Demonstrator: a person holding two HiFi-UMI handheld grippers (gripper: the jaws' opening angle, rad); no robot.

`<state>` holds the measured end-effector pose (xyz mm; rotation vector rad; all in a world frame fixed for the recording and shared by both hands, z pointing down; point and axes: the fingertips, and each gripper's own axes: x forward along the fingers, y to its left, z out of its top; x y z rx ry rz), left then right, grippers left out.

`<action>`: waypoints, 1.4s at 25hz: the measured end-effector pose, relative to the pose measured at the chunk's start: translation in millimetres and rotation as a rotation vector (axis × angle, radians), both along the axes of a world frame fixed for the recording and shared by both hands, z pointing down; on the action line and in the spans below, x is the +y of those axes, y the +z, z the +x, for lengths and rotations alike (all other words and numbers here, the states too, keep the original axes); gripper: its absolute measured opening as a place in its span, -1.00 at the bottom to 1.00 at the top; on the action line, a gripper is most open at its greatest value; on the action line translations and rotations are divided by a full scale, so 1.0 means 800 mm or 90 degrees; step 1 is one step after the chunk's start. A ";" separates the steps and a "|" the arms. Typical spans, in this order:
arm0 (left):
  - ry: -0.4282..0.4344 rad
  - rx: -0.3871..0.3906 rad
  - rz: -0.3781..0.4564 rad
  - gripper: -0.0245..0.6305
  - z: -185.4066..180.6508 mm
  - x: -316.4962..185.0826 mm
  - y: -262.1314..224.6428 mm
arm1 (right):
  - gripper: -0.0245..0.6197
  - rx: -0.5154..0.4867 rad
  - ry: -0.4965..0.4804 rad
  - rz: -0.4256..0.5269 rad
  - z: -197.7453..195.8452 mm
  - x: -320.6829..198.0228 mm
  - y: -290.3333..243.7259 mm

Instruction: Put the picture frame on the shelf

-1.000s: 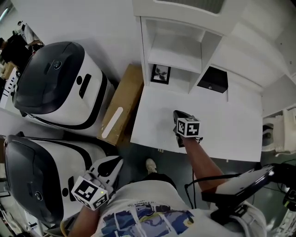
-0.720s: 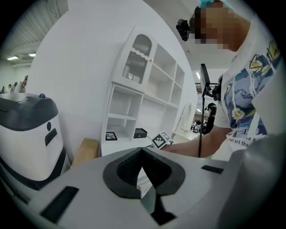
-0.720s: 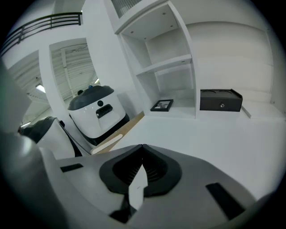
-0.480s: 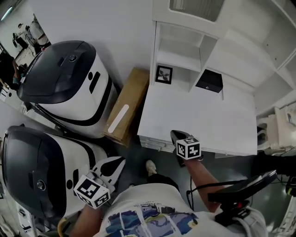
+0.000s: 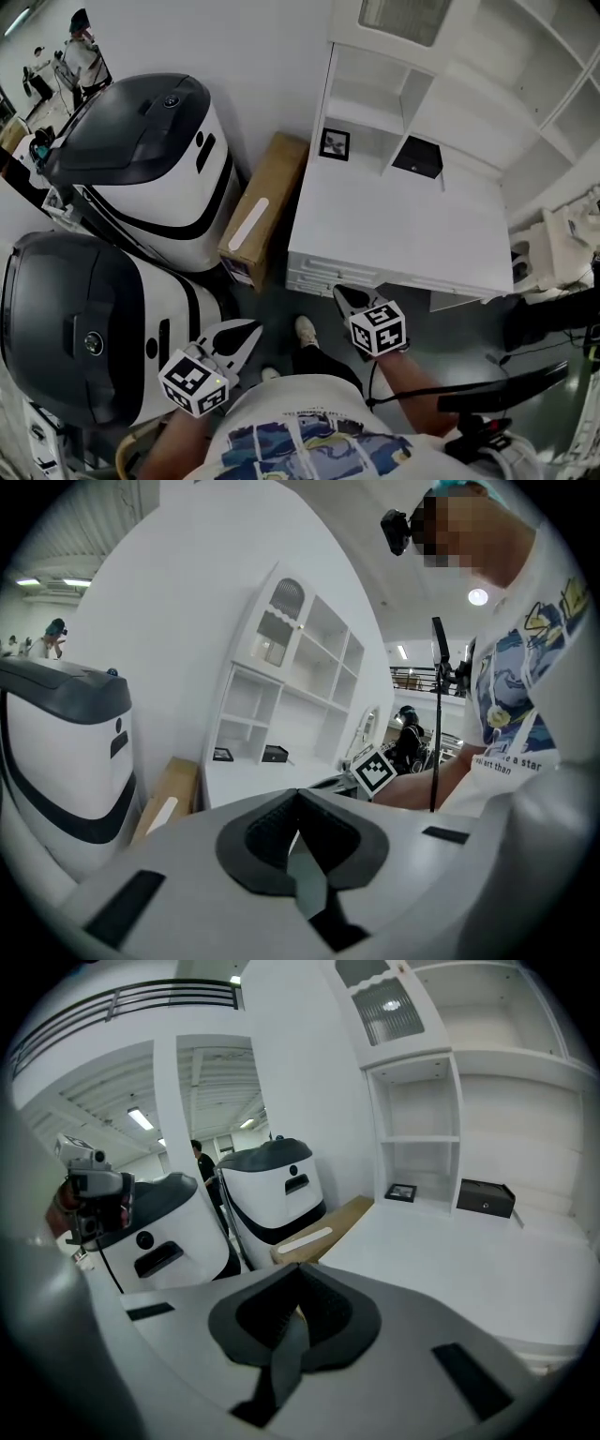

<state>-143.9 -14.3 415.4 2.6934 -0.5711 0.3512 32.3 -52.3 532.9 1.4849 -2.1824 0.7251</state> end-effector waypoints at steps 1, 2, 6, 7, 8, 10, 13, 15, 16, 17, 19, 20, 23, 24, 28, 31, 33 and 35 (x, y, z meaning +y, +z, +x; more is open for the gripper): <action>0.004 0.000 -0.001 -0.89 -0.004 0.007 0.001 | -0.85 0.003 -0.003 0.004 -0.008 0.009 -0.004; 0.008 0.000 -0.003 -0.89 -0.009 0.013 0.003 | -0.85 0.007 -0.005 0.007 -0.015 0.018 -0.007; 0.021 0.004 -0.014 -0.89 -0.023 0.038 0.010 | -0.85 0.017 -0.005 0.013 -0.035 0.052 -0.016; 0.025 0.005 -0.015 -0.89 -0.025 0.044 0.011 | -0.85 0.018 -0.003 0.013 -0.038 0.060 -0.017; 0.029 0.005 -0.016 -0.89 -0.028 0.048 0.012 | -0.85 0.021 -0.002 0.013 -0.041 0.067 -0.018; 0.032 0.005 -0.015 -0.89 -0.033 0.056 0.013 | -0.85 0.024 -0.001 0.013 -0.047 0.079 -0.020; 0.031 0.006 -0.013 -0.89 -0.042 0.064 0.014 | -0.85 0.028 -0.008 0.015 -0.060 0.092 -0.021; 0.029 0.008 -0.010 -0.89 -0.047 0.068 0.014 | -0.85 0.034 -0.017 0.020 -0.070 0.097 -0.023; 0.028 0.009 -0.009 -0.89 -0.049 0.071 0.014 | -0.85 0.037 -0.022 0.023 -0.075 0.099 -0.024; 0.027 0.009 -0.010 -0.89 -0.052 0.074 0.015 | -0.85 0.040 -0.027 0.026 -0.079 0.101 -0.026; 0.026 0.009 -0.011 -0.89 -0.056 0.079 0.017 | -0.85 0.045 -0.037 0.031 -0.088 0.105 -0.029; 0.025 0.009 -0.011 -0.89 -0.058 0.081 0.018 | -0.85 0.047 -0.040 0.033 -0.091 0.106 -0.030; 0.023 0.012 -0.010 -0.89 -0.065 0.086 0.019 | -0.85 0.048 -0.046 0.038 -0.099 0.110 -0.033; 0.021 0.012 -0.010 -0.89 -0.068 0.086 0.019 | -0.85 0.049 -0.048 0.039 -0.102 0.110 -0.034; 0.010 0.012 -0.008 -0.89 -0.077 0.087 0.018 | -0.85 0.054 -0.062 0.046 -0.111 0.108 -0.039; 0.006 0.011 -0.014 -0.89 -0.081 0.090 0.020 | -0.85 0.056 -0.067 0.047 -0.117 0.111 -0.041; 0.006 0.011 -0.016 -0.89 -0.081 0.091 0.019 | -0.85 0.056 -0.069 0.047 -0.119 0.111 -0.043; 0.008 0.010 -0.015 -0.89 -0.082 0.092 0.020 | -0.85 0.055 -0.072 0.047 -0.121 0.111 -0.042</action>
